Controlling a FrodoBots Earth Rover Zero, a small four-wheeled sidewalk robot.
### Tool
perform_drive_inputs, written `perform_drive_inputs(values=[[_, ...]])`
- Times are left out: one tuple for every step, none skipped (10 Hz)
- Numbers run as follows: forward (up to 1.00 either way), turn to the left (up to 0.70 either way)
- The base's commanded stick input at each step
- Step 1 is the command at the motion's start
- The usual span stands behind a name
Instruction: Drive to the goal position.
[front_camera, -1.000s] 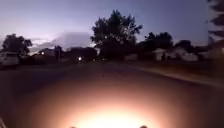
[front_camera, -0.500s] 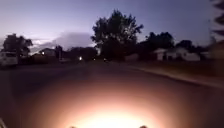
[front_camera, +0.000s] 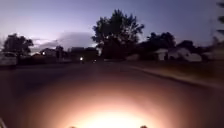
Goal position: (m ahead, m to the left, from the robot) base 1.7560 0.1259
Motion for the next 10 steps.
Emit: perform_drive_inputs(values=[[0.70, 0.00], [0.70, 0.00], [0.70, 0.00], [0.70, 0.00], [0.70, 0.00], [0.70, 0.00], [0.70, 0.00], [0.70, 0.00], [0.70, 0.00], [0.70, 0.00]])
